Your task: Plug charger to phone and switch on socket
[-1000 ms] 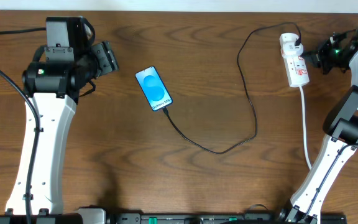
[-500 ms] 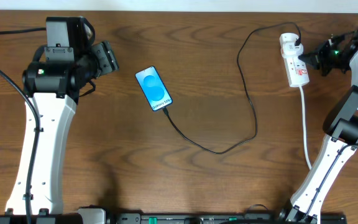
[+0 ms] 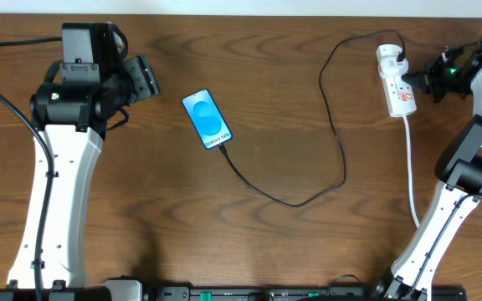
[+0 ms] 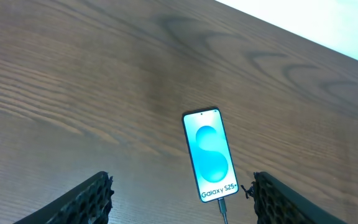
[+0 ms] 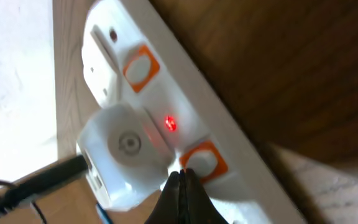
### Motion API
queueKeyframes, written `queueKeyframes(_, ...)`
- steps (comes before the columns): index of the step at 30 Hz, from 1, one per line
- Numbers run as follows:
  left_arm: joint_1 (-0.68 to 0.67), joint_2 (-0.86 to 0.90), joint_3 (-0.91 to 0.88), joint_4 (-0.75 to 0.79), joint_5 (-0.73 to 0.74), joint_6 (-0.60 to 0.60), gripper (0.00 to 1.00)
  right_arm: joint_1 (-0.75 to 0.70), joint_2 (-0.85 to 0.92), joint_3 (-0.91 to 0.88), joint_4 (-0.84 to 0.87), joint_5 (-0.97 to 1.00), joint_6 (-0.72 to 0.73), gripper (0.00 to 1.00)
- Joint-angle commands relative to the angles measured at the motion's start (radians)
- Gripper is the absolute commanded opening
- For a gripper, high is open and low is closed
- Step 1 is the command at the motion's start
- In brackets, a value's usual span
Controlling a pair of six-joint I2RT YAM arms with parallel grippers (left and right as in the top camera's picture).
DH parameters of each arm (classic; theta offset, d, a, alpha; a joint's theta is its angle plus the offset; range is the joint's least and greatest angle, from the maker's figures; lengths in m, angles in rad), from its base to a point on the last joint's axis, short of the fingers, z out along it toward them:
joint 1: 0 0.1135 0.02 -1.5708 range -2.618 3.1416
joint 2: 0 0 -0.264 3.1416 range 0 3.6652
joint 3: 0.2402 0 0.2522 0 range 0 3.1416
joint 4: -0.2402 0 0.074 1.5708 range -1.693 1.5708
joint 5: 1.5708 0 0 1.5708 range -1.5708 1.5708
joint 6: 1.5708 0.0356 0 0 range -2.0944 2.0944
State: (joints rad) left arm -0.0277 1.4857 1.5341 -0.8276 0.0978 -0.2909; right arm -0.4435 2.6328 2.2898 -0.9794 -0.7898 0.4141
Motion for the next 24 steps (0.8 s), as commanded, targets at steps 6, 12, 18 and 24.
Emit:
queueKeyframes(6, 0.005, 0.011, 0.001, -0.002, -0.013, 0.006, 0.73, 0.061, 0.03, -0.023, -0.048, 0.036, -0.042, 0.01)
queueKeyframes(12, 0.005, 0.011, 0.001, -0.002, -0.013, 0.006, 0.73, 0.069, 0.03, -0.02, -0.074, 0.037, -0.045, 0.01)
queueKeyframes(18, 0.005, 0.011, 0.001, -0.002, -0.013, 0.006, 0.73, 0.069, 0.019, -0.019, -0.109, 0.042, -0.063, 0.45)
queueKeyframes(24, 0.005, 0.011, 0.001, -0.002, -0.013, 0.006, 0.73, 0.07, -0.034, -0.019, -0.154, 0.105, -0.071, 0.56)
